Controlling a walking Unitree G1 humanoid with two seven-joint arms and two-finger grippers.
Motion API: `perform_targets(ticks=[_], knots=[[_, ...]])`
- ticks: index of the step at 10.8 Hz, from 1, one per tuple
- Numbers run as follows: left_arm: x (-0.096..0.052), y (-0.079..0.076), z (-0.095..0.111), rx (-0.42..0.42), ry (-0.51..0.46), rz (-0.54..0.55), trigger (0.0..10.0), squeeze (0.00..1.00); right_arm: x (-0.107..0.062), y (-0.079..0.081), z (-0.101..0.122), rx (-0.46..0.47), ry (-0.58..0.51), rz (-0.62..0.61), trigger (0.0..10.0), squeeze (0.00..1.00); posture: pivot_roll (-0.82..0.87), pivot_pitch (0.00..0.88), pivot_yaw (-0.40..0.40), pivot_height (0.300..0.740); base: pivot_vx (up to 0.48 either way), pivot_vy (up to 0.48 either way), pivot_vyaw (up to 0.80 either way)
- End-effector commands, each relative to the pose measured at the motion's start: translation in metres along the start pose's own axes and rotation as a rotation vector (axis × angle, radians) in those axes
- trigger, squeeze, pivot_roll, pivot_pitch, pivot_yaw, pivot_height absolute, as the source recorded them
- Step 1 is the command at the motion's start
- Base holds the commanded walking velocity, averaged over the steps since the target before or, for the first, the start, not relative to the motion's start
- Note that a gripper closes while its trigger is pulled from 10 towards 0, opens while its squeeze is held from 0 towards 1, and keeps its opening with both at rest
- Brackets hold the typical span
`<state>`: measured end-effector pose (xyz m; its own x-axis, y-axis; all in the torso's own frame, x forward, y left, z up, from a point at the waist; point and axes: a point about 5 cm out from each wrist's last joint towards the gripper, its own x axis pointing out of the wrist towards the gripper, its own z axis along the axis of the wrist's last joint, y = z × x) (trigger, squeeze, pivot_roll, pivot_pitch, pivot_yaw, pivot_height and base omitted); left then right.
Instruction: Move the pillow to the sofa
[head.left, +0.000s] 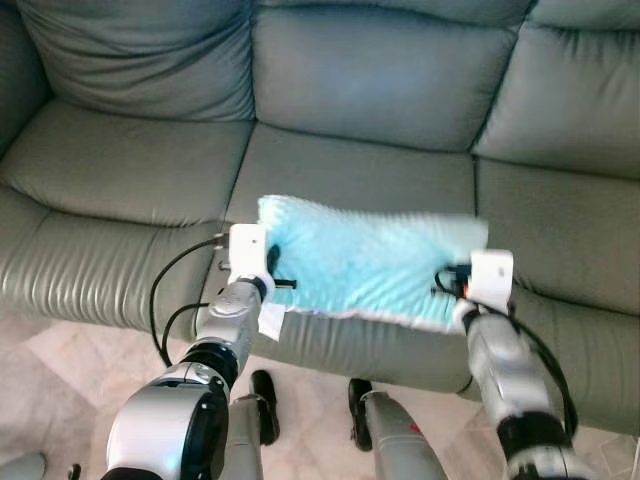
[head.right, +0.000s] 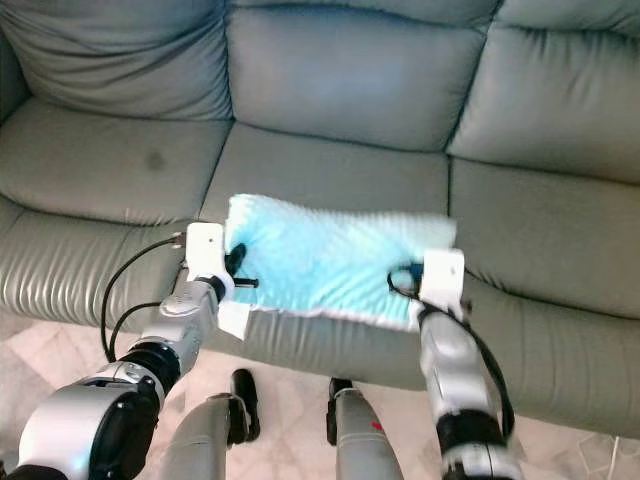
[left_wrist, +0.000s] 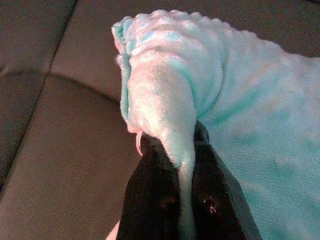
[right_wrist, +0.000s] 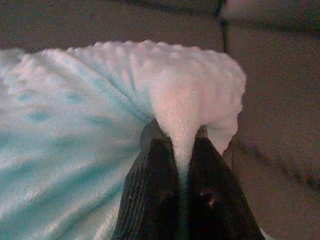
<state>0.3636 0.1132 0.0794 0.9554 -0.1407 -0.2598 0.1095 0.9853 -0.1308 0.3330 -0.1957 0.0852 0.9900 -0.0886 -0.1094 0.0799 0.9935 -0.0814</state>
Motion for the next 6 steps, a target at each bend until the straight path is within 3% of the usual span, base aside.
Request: perform_targets(ticks=[1,4,6], knots=[[-0.002,0.008,-0.008,-0.024,0.037,0.037,10.0,0.00,-0.001,0.002,-0.002,-0.023,-0.028,-0.006,10.0,0.00,-0.16,0.469,0.040,0.740,0.000,0.000,0.00],[0.004,0.010,0.016,-0.064,-0.021,0.049,10.0,0.00,0.007,0.002,0.012,-0.050,-0.083,-0.041,10.0,0.00,-0.17,0.489,0.033,0.740,0.000,0.000,0.00],[0.007,-0.003,0.020,-0.063,-0.026,-0.001,10.0,0.00,0.001,0.001,0.007,-0.058,-0.110,-0.064,10.0,0.00,-0.18,0.499,0.036,0.740,0.000,0.000,0.00]])
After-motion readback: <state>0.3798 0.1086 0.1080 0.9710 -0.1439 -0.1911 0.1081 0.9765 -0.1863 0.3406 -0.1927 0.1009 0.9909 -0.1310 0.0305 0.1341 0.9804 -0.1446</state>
